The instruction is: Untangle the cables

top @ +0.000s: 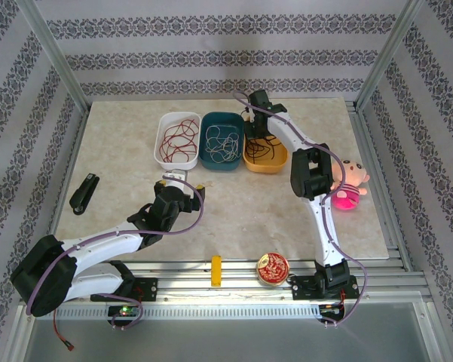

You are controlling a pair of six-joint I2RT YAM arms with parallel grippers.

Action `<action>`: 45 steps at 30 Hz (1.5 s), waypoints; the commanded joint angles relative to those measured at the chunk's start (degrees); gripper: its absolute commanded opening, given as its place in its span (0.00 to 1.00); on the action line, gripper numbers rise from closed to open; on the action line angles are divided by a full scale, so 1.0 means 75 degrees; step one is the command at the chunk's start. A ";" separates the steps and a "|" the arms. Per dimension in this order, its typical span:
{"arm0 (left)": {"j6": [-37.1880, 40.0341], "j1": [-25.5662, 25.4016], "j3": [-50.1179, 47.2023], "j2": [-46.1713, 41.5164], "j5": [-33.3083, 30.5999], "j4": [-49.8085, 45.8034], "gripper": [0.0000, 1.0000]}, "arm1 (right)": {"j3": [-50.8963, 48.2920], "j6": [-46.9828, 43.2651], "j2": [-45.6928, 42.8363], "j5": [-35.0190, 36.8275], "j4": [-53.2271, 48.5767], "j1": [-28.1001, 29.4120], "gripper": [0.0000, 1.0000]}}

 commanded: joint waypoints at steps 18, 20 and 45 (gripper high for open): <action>-0.0005 0.0081 0.0077 -0.0085 -0.0104 -0.0201 0.99 | -0.2097 0.1412 -0.1844 0.0517 -0.0062 -0.0071 0.04; -0.0002 0.0087 0.0072 -0.0093 -0.0092 -0.0191 0.99 | -0.2253 0.1434 -0.1975 0.0546 -0.0108 -0.0072 0.04; 0.0122 0.0088 0.0374 -0.0876 -0.0290 -0.1035 0.99 | -0.2311 0.1188 -0.2766 0.0957 -0.0753 -0.0171 0.33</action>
